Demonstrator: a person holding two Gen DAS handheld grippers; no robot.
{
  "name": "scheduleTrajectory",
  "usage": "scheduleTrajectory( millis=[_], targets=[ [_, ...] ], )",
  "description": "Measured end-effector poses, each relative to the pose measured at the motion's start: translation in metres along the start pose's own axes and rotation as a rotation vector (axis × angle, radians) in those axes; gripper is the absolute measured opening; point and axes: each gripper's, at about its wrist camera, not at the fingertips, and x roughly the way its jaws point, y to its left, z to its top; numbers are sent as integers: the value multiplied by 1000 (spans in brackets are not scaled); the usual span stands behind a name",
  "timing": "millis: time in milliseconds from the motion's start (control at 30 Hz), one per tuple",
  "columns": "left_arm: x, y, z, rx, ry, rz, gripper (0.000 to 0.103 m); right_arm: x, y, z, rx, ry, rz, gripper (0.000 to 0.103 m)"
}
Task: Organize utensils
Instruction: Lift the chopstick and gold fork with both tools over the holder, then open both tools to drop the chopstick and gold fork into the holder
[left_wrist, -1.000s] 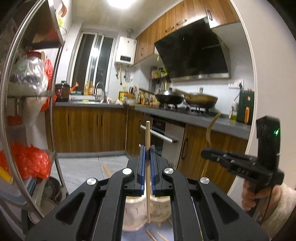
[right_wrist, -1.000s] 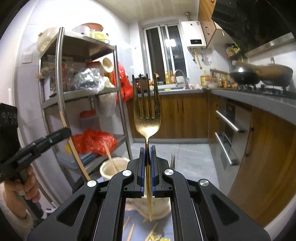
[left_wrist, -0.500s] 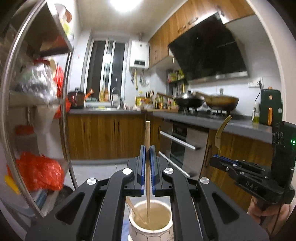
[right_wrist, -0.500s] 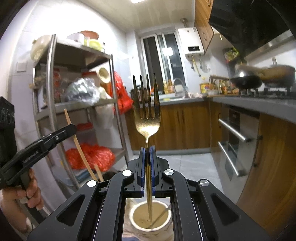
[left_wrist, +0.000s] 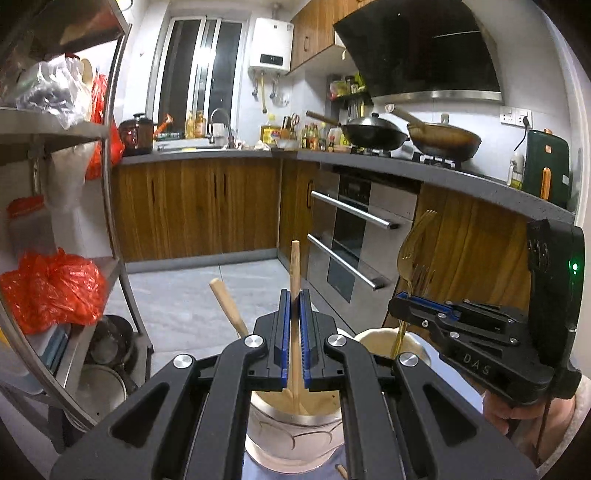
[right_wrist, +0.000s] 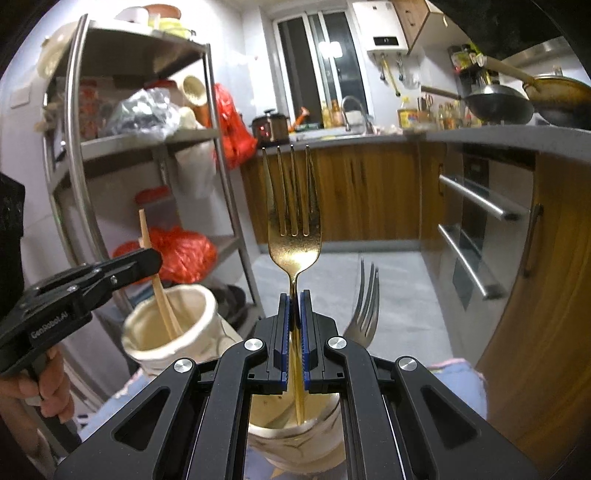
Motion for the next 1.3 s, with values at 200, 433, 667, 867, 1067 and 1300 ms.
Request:
scheduleTrajectory(
  millis=[200,433,667,867,1067,1300],
  targets=[
    [17,3,-3,-16,43,18,5,9,0,0,-7,13,-15,7],
    [21,1,-6,-12,58,20,28,14,0,-1,-2,10,-27,7],
    [6,-5,-10,3,40,15,44,20,1,-2,3,11,-26,7],
    [-11,-5,-10,7,16,11,51,20,0,-3,0,4,-28,21],
    [-28,2,-10,-17,-3,20,63,4,-4,-3,21,-23,-23,41],
    [-50,7,-21,-47,-26,70,97,-45,-6,-10,8,-87,-21,96]
  ],
)
